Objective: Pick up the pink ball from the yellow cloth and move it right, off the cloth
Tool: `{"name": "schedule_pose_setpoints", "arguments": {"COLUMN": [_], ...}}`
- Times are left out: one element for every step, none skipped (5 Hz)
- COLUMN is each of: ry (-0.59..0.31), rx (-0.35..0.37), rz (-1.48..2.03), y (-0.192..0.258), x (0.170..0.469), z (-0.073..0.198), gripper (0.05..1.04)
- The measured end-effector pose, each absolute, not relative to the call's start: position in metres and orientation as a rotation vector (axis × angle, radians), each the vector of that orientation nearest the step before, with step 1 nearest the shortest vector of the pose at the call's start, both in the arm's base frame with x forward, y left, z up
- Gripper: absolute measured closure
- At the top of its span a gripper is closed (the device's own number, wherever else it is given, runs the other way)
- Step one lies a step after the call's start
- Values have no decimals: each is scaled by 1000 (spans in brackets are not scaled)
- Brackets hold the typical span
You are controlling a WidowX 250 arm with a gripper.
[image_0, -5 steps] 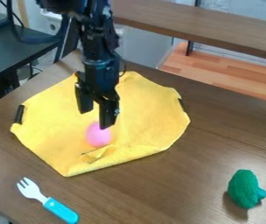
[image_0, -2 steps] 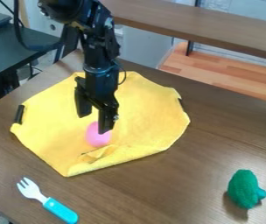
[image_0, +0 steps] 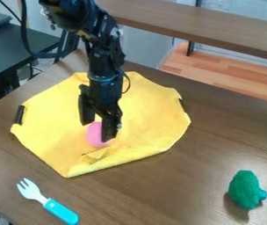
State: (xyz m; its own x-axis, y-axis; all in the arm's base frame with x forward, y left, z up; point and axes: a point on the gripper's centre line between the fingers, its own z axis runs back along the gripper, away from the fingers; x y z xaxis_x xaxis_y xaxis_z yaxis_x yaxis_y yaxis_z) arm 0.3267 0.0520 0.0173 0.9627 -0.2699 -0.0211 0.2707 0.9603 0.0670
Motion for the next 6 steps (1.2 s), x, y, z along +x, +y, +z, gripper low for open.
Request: {"name": "schedule_pose_setpoints", "arguments": {"ry": [29, 28, 51, 71, 75, 63], "rx": [97, 91, 54, 2, -44, -65], "rz": [-302, -317, -308, -303, -288, -293], "y": [44, 41, 35, 15, -13, -42], "x": [328, 328, 325, 328, 338, 345], "z": [9, 9, 9, 18, 35, 48], "gripper": [370, 389, 389, 389, 389, 389]}}
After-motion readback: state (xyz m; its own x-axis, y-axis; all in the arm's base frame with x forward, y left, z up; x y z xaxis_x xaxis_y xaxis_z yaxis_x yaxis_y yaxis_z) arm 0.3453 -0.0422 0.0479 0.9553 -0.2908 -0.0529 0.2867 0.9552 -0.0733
